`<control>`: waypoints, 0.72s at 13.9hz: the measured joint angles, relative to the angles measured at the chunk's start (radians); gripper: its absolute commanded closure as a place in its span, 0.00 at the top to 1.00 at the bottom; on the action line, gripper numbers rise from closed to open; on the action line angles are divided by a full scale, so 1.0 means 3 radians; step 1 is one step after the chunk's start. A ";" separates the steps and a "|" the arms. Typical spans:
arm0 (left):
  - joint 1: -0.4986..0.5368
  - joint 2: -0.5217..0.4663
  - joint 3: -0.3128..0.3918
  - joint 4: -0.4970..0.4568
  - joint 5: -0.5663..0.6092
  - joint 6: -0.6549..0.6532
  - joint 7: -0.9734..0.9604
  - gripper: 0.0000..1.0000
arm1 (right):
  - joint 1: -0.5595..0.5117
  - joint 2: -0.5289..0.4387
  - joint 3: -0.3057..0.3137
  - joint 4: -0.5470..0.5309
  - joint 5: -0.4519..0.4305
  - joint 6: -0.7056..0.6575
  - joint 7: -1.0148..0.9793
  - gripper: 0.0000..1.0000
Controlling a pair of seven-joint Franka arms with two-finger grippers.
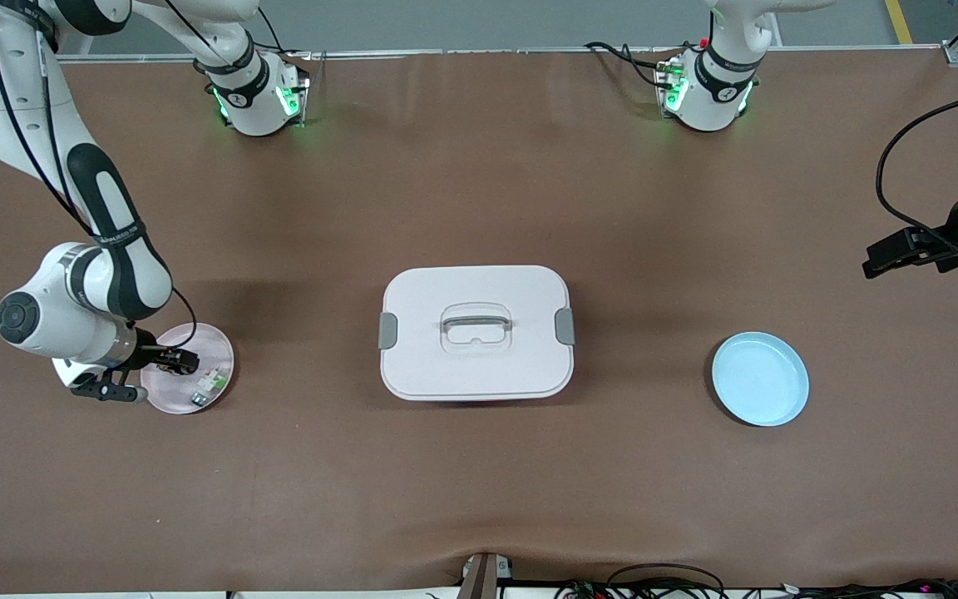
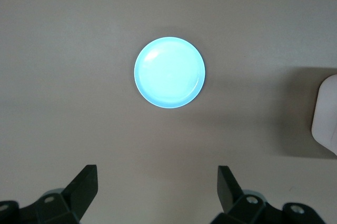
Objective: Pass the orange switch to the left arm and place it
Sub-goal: 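Close the right gripper on the black-and-orange switch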
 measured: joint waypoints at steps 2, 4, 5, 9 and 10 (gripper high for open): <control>0.0000 0.0000 0.0000 0.0000 0.0000 0.0000 0.0000 1.00 | 0.0000 0.0000 0.0000 0.0001 0.0001 -0.0005 0.0000 0.00; 0.0000 0.0000 0.0000 0.0000 0.0000 0.0000 0.0000 1.00 | 0.0000 0.0000 0.0000 0.0010 0.0036 -0.0044 0.0018 0.00; 0.0000 0.0000 0.0000 0.0000 0.0000 0.0000 0.0000 1.00 | 0.0000 -0.0003 0.0000 0.0025 0.0096 -0.0126 0.0060 0.00; 0.0000 0.0000 -0.0001 0.0000 0.0000 0.0000 0.0000 1.00 | 0.0001 -0.0089 0.0003 0.0192 0.0260 -0.0724 0.0478 0.00; -0.0002 0.0000 -0.0002 0.0000 0.0000 0.0000 0.0000 1.00 | 0.0002 -0.0151 0.0004 0.0225 0.0264 -0.0889 0.0632 0.00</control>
